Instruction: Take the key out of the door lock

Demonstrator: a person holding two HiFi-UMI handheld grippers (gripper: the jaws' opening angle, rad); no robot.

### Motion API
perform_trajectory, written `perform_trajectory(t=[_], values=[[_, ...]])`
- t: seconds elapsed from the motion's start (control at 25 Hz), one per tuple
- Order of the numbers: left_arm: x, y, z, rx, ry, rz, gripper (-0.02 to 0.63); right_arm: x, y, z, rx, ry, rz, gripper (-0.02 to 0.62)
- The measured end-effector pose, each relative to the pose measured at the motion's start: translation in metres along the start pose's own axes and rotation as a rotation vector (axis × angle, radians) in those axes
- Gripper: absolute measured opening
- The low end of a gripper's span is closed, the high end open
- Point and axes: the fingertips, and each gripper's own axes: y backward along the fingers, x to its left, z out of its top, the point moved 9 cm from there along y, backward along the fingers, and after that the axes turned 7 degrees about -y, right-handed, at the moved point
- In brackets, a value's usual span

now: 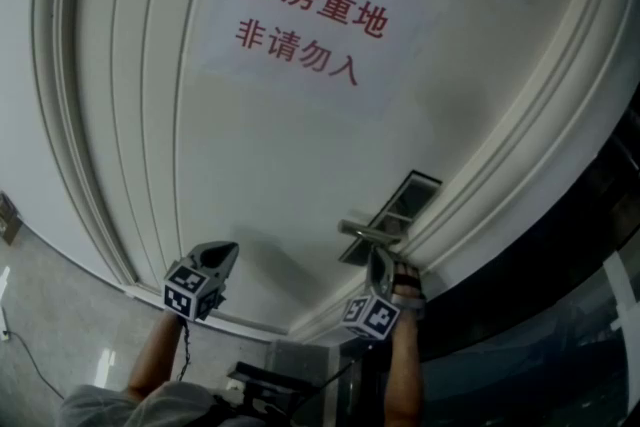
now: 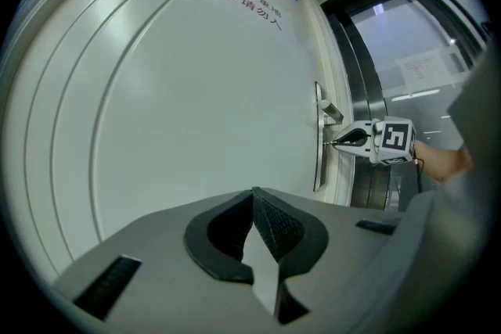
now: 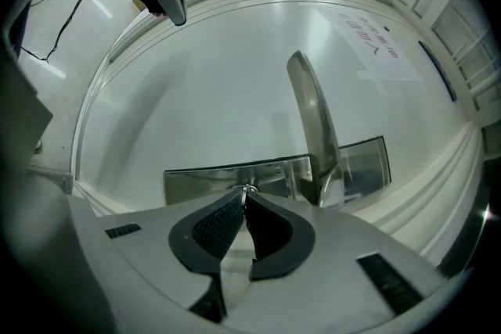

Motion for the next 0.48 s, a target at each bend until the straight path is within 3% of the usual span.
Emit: perform_trajectory(t=[0.48], values=[[0.0047, 0.0041, -0.0012, 0.001, 0.001, -0.004, -0.008, 0.0019, 0.0017, 0.0020, 0.033, 0.082, -0.014, 0.028]])
